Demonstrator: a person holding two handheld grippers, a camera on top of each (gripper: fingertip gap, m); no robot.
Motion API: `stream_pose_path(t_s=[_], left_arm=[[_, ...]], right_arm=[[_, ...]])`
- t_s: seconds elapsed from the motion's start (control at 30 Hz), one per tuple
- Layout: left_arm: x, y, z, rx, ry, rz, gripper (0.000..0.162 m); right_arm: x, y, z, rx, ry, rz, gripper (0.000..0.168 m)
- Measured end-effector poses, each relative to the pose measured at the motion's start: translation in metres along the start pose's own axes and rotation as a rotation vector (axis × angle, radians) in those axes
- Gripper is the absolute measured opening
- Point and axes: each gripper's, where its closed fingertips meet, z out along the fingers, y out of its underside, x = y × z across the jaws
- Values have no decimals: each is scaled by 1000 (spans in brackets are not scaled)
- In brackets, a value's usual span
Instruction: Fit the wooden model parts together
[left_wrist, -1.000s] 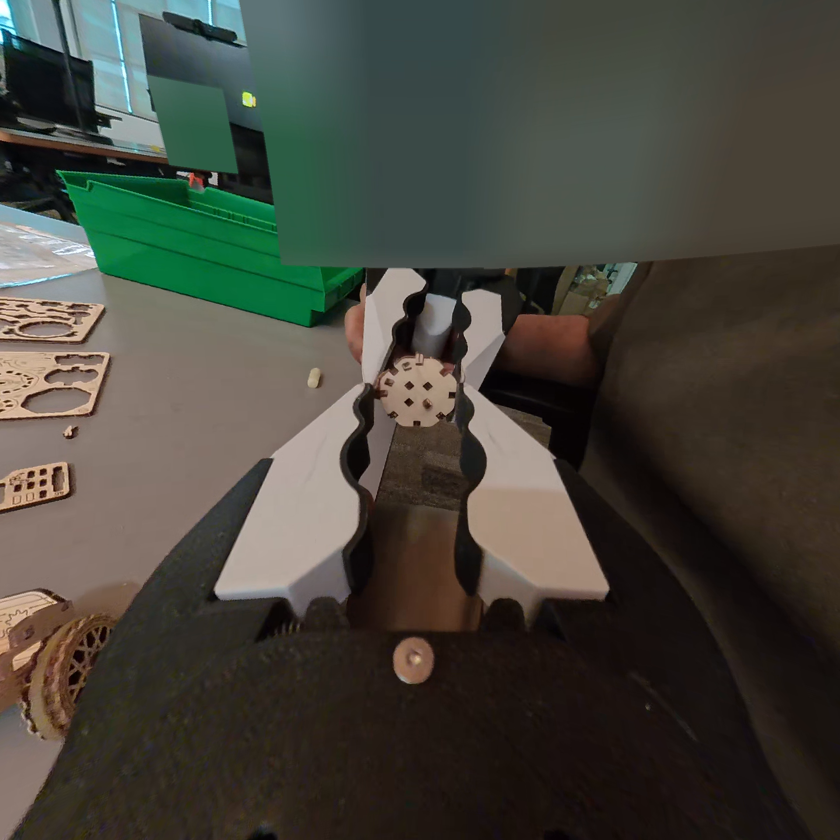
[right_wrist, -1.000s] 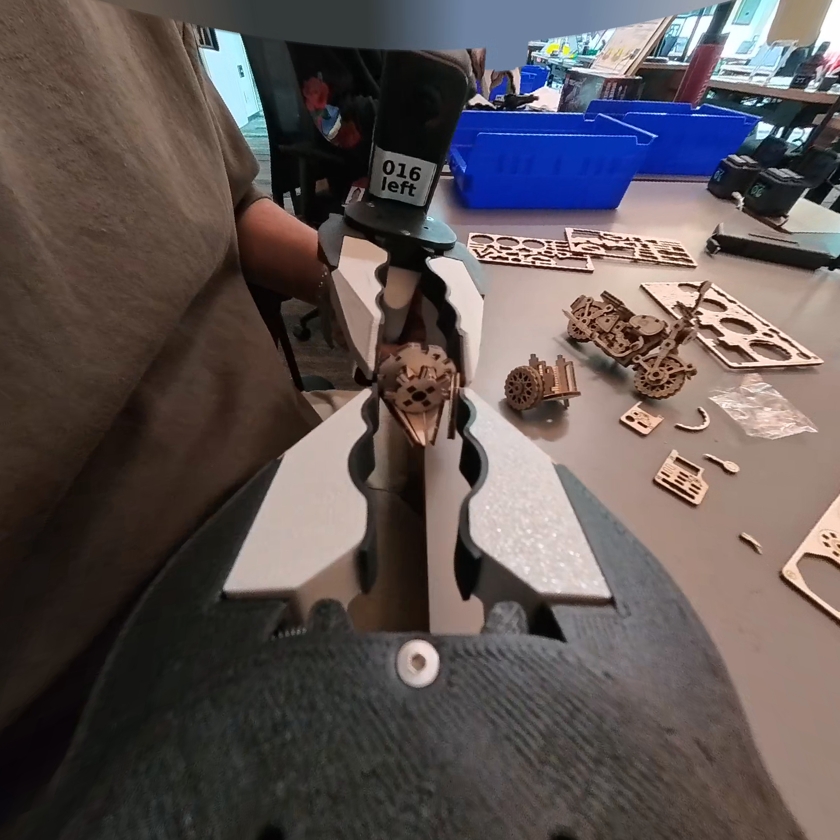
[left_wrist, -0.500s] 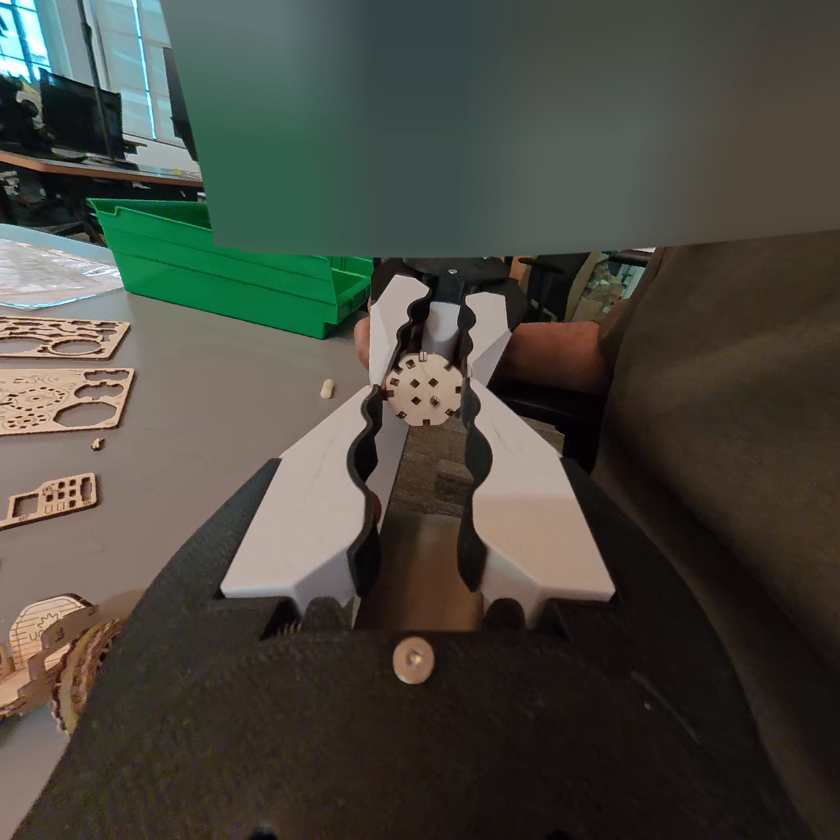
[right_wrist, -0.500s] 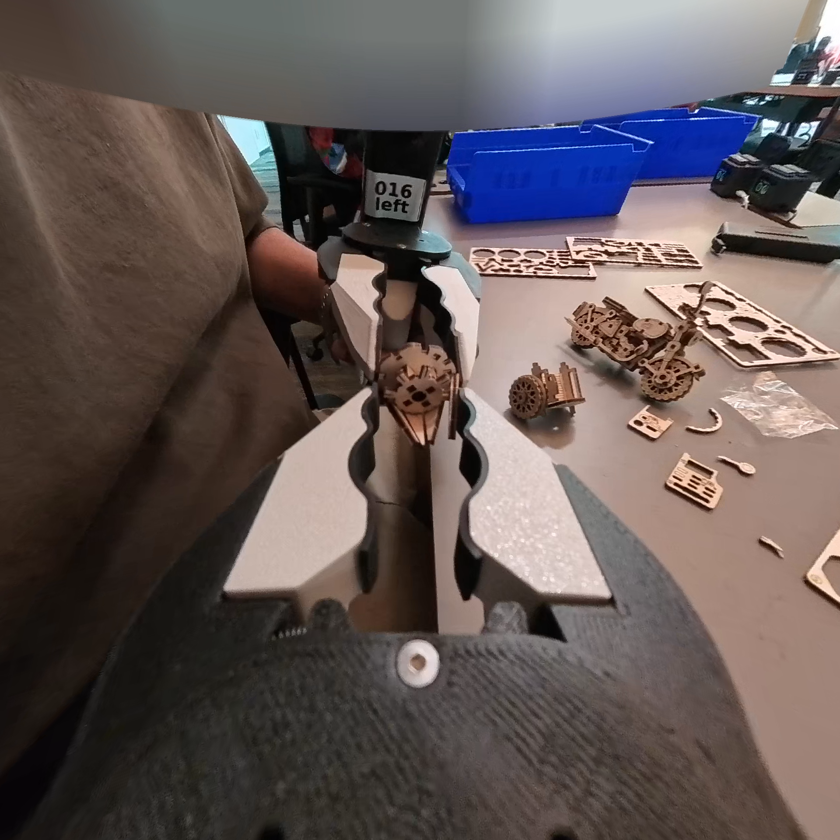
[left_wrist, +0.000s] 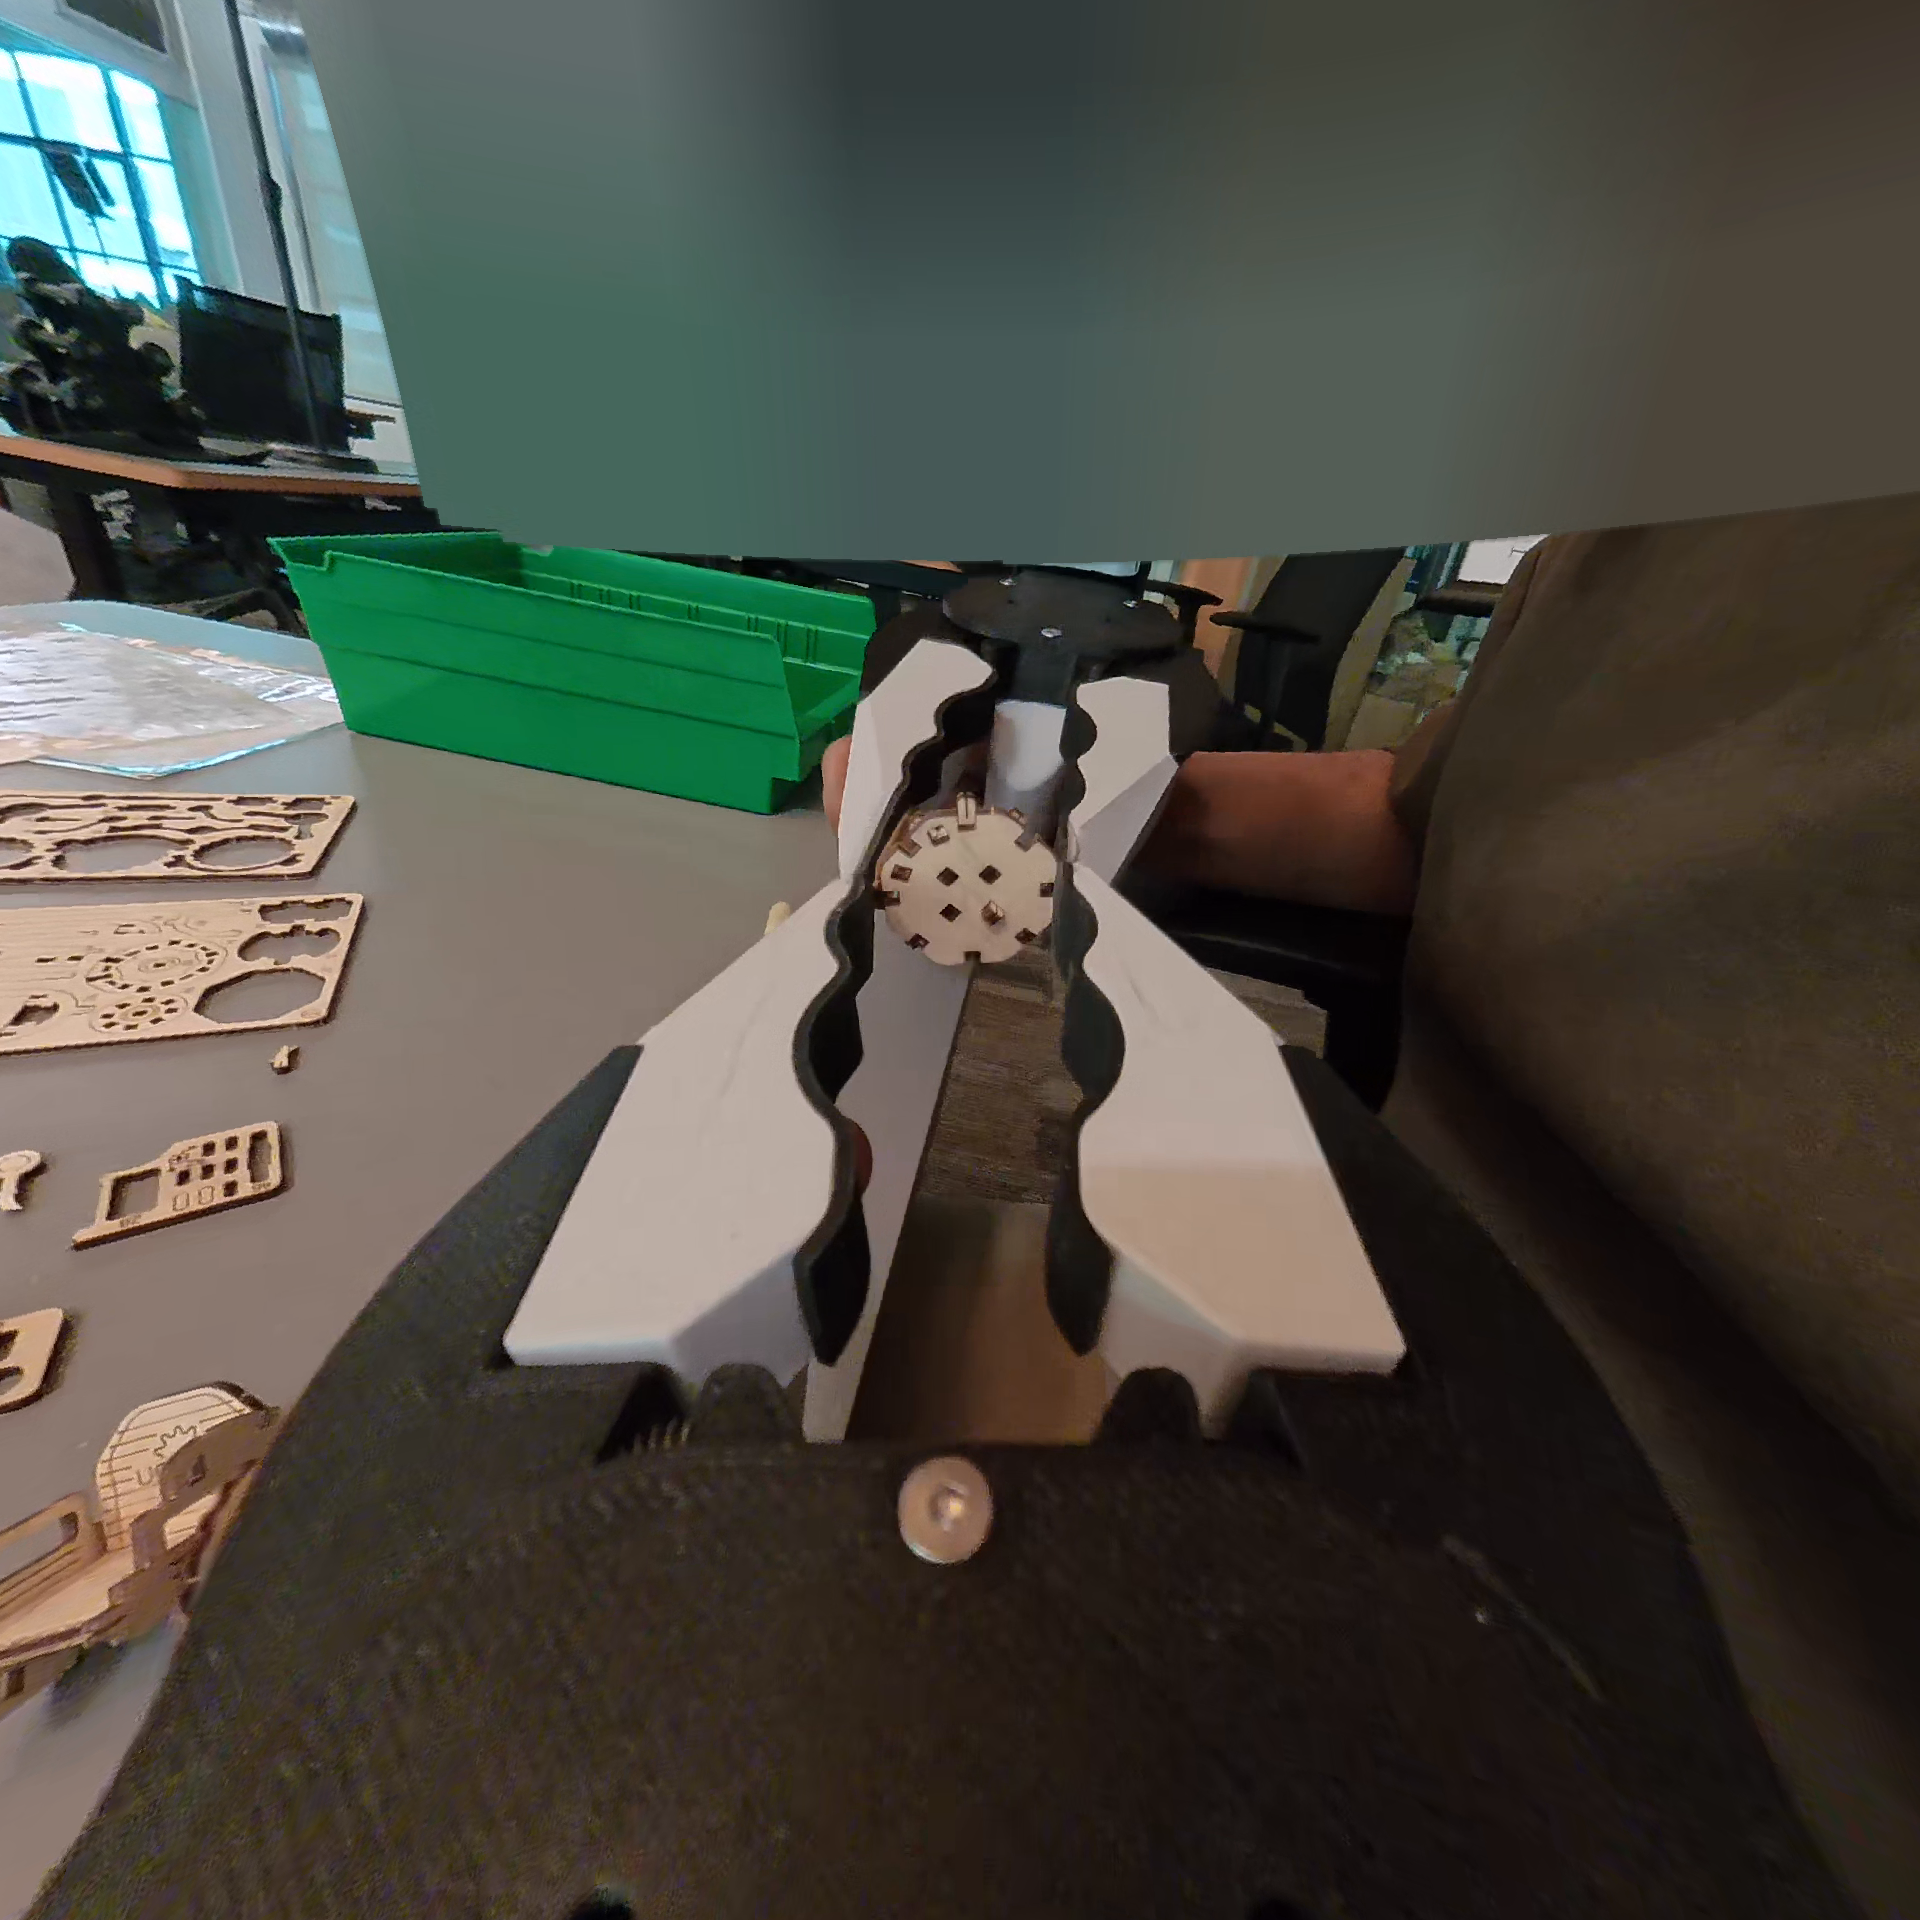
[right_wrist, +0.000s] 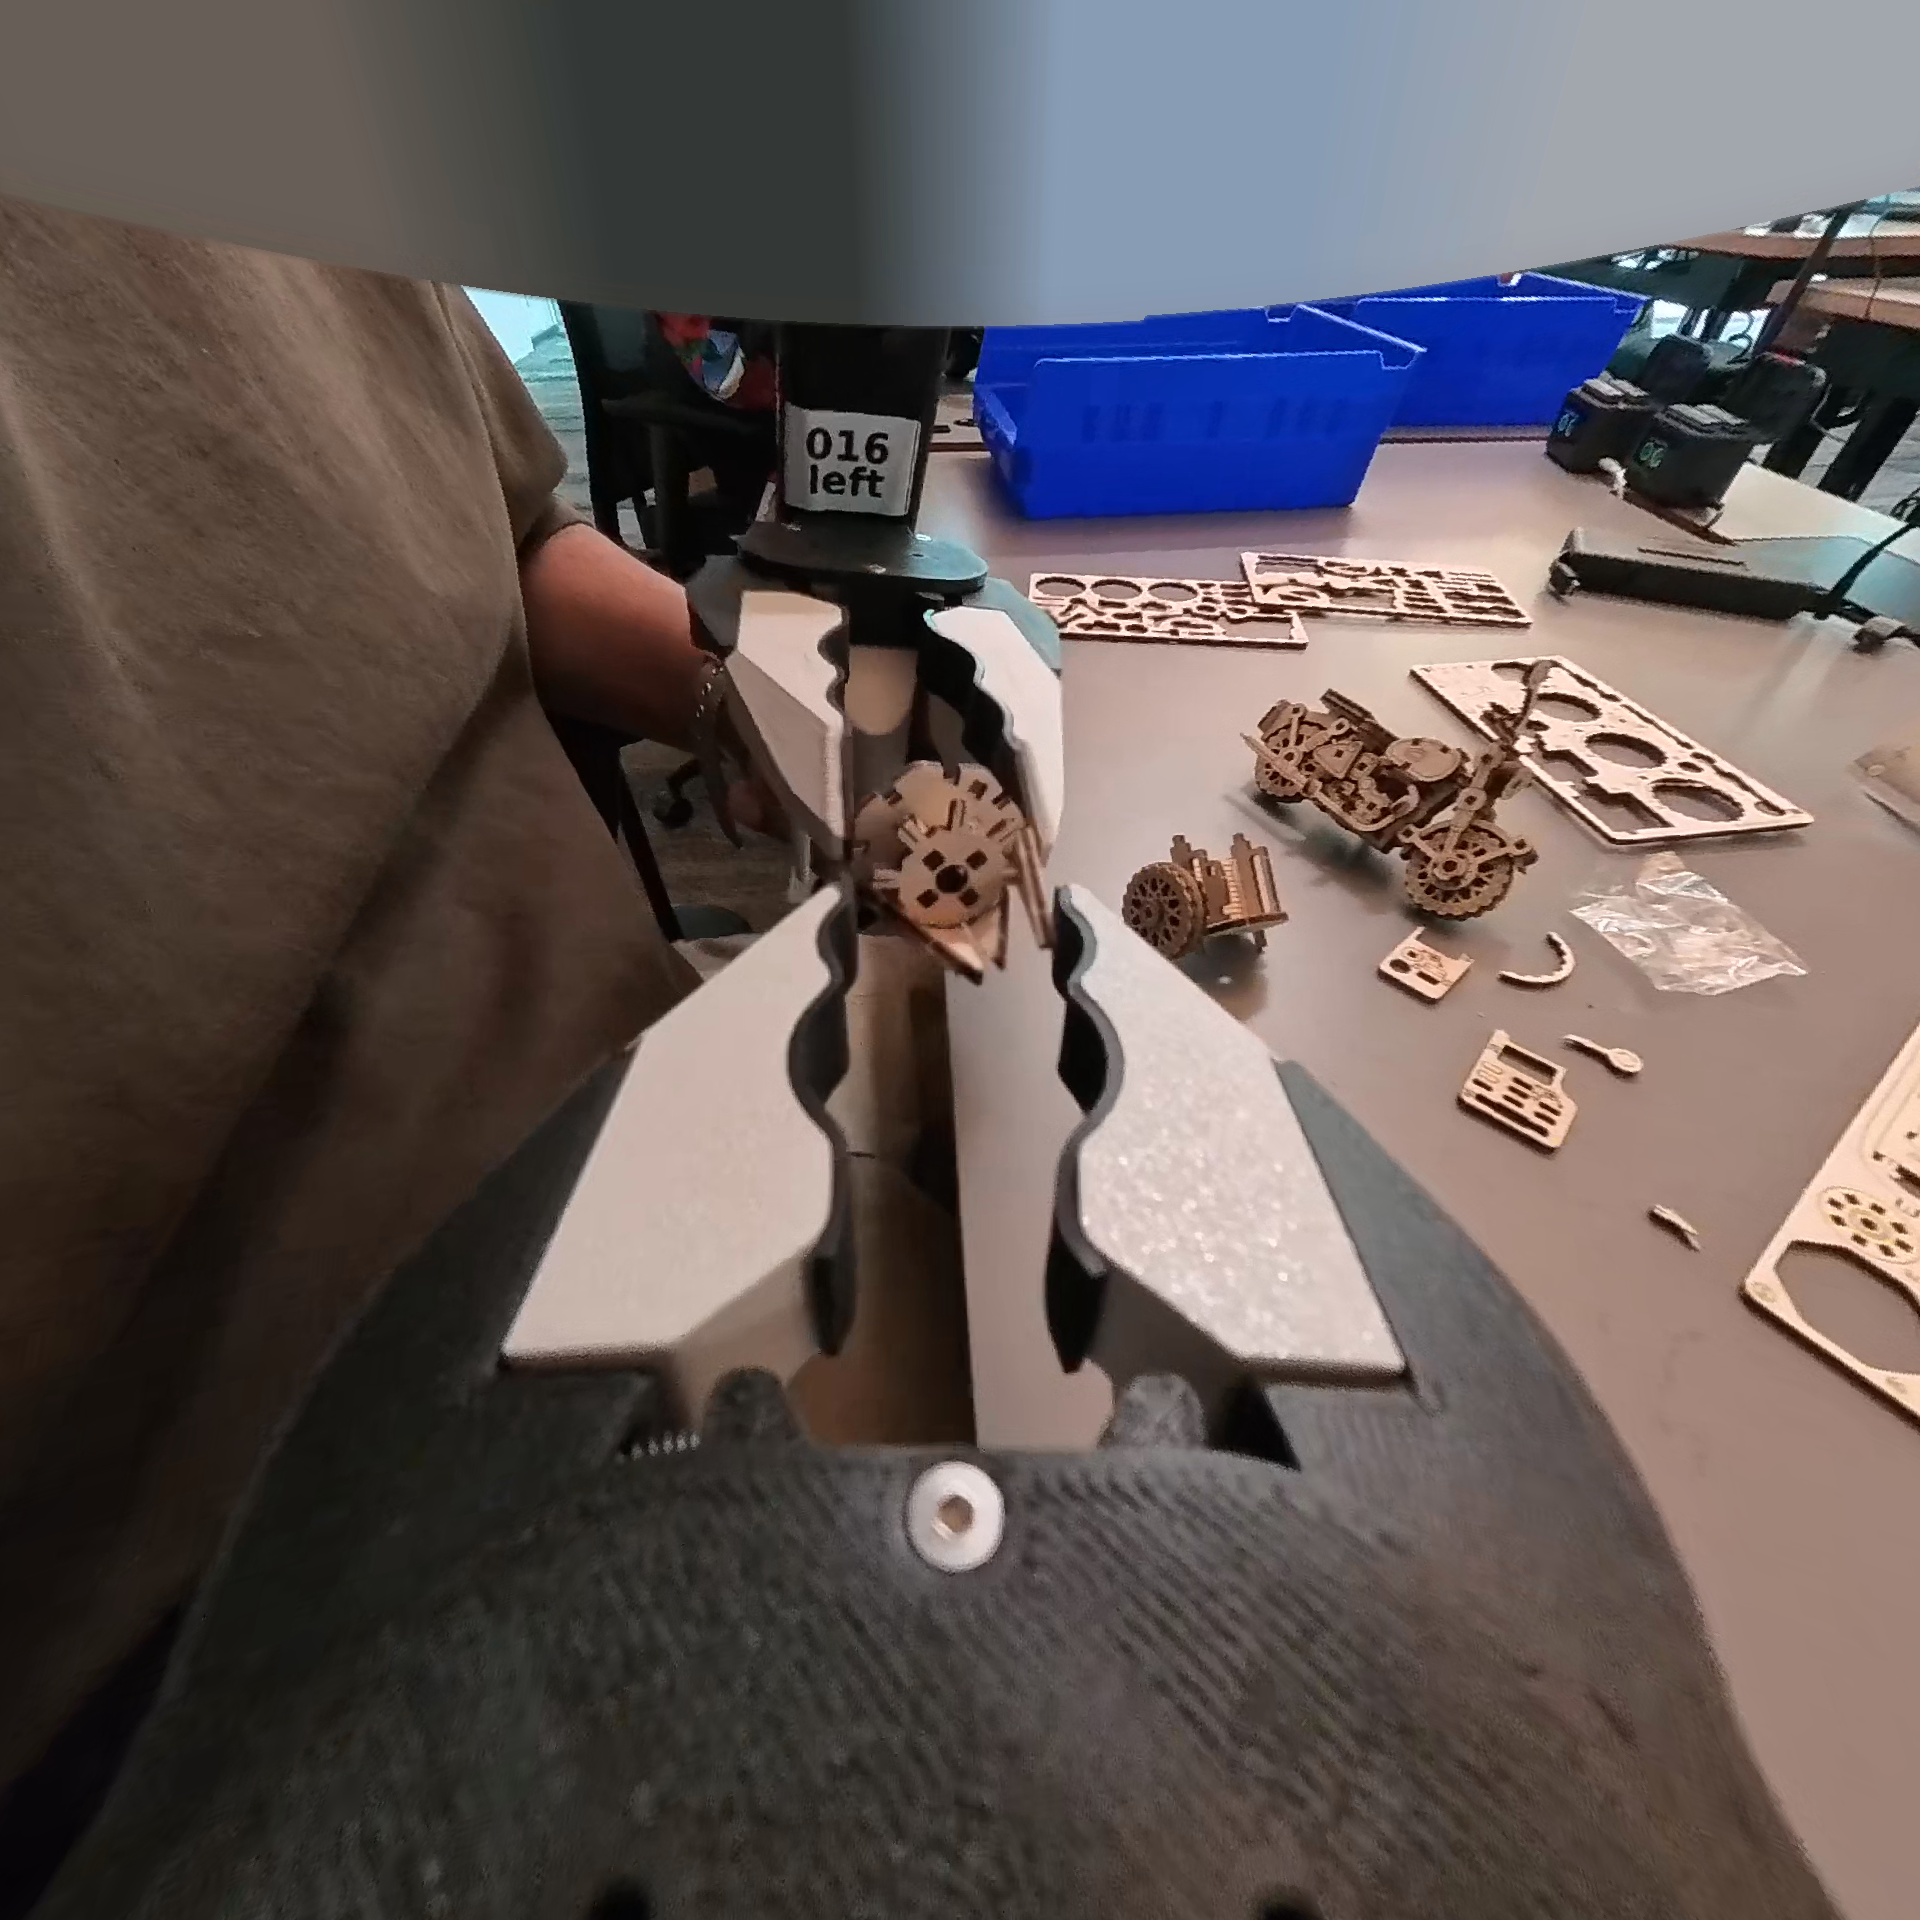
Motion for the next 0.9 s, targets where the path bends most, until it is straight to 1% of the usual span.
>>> stream_pose_path(t_s=[0.1, 0.3, 0.37, 0.47, 0.6, 0.73, 0.83, 0.9], left_arm=[[1, 0, 0, 1, -4, 33, 33], [2, 1, 0, -8, 3, 41, 33], [1, 2, -1, -14, -2, 42, 33], [2, 2, -1, -13, 5, 36, 33], [4, 3, 0, -17, 14, 48, 30], [4, 3, 0, -22, 13, 51, 30], [3, 4, -1, -26, 8, 48, 30], [3, 4, -1, -27, 7, 55, 30]], right_arm=[[0, 0, -1, -17, 16, -47, 36], [-1, 2, 0, -41, 22, -61, 35], [-2, 4, 1, -56, 18, -64, 31], [-2, 4, 1, -52, 24, -75, 30], [-2, 3, 0, -42, 19, -58, 37], [-2, 5, 0, -54, 17, -67, 36], [-4, 5, 1, -64, 19, -86, 28], [-4, 6, 1, -69, 22, -87, 29]])
